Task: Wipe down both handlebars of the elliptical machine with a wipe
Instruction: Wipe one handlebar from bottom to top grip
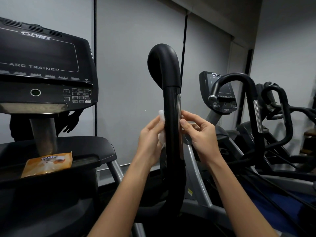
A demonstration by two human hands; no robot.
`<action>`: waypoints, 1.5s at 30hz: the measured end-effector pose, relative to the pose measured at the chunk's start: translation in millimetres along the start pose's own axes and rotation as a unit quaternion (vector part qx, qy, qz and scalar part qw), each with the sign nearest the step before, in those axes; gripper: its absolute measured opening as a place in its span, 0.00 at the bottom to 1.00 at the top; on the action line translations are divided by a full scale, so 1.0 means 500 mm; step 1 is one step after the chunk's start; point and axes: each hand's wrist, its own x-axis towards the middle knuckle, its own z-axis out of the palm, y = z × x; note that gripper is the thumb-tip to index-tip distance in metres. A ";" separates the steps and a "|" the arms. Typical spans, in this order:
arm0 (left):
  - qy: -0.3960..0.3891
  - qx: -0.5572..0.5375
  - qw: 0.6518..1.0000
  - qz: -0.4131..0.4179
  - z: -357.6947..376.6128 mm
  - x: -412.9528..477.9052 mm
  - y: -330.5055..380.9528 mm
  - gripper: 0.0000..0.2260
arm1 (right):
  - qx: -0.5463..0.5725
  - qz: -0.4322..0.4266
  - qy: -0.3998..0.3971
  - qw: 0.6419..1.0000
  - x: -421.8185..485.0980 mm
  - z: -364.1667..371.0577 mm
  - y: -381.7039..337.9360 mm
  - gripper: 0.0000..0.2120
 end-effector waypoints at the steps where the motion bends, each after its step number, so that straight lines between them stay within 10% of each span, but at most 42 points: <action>1: -0.023 -0.019 0.999 -0.038 0.001 0.010 0.007 0.11 | 0.002 0.003 -0.004 1.000 -0.001 0.000 -0.002 0.13; 8: 0.078 0.073 0.982 0.158 0.032 0.012 0.024 0.10 | 0.016 0.041 -0.003 0.999 0.009 -0.004 -0.012 0.13; 14: 0.077 0.437 0.783 0.436 0.018 -0.014 -0.001 0.12 | -0.018 0.049 -0.050 0.997 0.028 0.001 -0.022 0.11; 23: -0.008 0.129 0.985 0.113 0.008 0.059 0.022 0.12 | -0.033 0.024 -0.054 0.998 0.022 0.006 -0.018 0.15; 32: 0.090 0.215 0.935 0.266 0.025 0.028 0.027 0.09 | -0.019 0.007 -0.054 0.998 0.027 0.003 -0.007 0.16; 40: -0.089 0.049 0.995 0.006 -0.018 0.058 0.020 0.12 | -0.023 -0.001 -0.051 0.998 0.026 0.002 -0.006 0.16; 45: 0.000 0.155 0.974 0.164 -0.014 0.029 0.025 0.09 | -0.019 0.001 -0.040 0.999 0.027 0.004 0.000 0.17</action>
